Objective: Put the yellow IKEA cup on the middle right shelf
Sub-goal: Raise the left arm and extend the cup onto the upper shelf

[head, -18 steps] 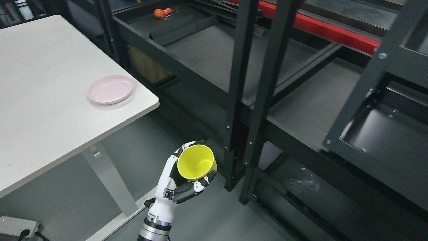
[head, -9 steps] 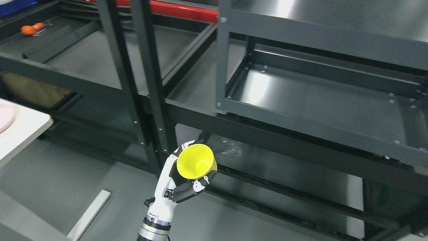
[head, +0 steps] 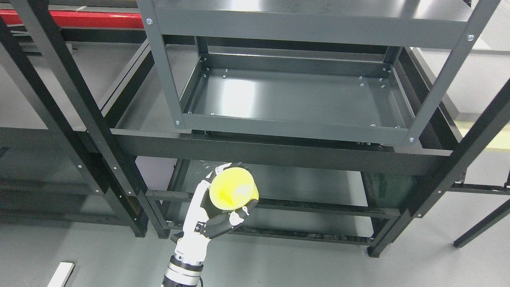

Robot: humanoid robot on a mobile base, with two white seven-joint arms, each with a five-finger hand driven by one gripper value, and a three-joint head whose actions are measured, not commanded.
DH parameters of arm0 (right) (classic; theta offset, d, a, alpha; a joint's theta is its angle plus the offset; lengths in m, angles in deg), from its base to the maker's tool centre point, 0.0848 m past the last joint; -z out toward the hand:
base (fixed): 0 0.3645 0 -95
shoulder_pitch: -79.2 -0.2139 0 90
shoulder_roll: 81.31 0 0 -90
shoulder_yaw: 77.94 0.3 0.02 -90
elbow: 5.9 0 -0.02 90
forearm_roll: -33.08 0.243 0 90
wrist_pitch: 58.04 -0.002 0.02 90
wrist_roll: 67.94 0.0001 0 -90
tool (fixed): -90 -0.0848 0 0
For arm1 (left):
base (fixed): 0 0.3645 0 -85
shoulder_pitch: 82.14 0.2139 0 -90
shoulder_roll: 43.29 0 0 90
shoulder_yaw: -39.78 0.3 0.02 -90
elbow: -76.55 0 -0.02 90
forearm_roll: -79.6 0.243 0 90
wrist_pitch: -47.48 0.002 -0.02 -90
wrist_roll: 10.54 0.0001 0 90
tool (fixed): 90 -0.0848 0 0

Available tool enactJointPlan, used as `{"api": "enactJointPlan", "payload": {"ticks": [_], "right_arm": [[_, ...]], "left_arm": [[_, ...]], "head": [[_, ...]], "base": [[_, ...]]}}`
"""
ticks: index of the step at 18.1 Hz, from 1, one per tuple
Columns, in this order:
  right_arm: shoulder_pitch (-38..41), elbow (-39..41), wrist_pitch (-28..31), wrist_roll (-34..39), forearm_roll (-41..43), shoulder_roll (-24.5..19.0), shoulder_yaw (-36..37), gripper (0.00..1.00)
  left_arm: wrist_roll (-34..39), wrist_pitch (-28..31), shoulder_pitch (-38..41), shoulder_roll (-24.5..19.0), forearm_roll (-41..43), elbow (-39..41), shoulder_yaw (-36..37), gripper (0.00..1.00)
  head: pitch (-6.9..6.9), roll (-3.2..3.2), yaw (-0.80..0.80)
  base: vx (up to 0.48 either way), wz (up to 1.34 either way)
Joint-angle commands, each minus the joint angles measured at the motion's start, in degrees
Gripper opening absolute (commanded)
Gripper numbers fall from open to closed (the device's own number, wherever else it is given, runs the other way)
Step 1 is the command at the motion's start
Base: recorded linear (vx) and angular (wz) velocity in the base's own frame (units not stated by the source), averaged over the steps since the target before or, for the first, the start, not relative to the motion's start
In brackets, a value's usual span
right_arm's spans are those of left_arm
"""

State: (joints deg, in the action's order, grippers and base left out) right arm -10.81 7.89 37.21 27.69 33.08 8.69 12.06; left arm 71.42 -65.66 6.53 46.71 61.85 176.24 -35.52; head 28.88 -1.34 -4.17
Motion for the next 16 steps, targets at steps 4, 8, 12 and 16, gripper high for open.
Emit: {"api": "enactJointPlan", "payload": {"ticks": [4,8,12,16], "right_arm": [[0.63,0.01,0.01,-12.3,1.41,1.0,-0.97,0.99],[0.63,0.01,0.01,-12.3,1.41,1.0,-0.97,0.99],[0.63,0.01,0.01,-12.3,1.41,1.0,-0.97,0.99],[0.63,0.01,0.01,-12.3,1.41,1.0,-0.97,0.99]], "left_arm": [[0.04,0.02,-5.68,-1.0,0.0,1.03,-2.57,0.0],[-0.05,-0.15,-10.86,-1.0,0.09,2.0,-2.57,0.0],[-0.05,-0.5,-17.1,-1.0,0.09,2.0,-2.57,0.01],[-0.05,-0.41,-24.83,-1.0,0.09,2.0,-2.04,0.01]], "head": [[0.0,0.0,0.0],[0.0,0.0,0.0],[0.0,0.0,0.0],[0.0,0.0,0.0]], "base": [[0.023,0.13],[0.023,-0.02],[0.015,-0.09],[0.028,-0.05]]}}
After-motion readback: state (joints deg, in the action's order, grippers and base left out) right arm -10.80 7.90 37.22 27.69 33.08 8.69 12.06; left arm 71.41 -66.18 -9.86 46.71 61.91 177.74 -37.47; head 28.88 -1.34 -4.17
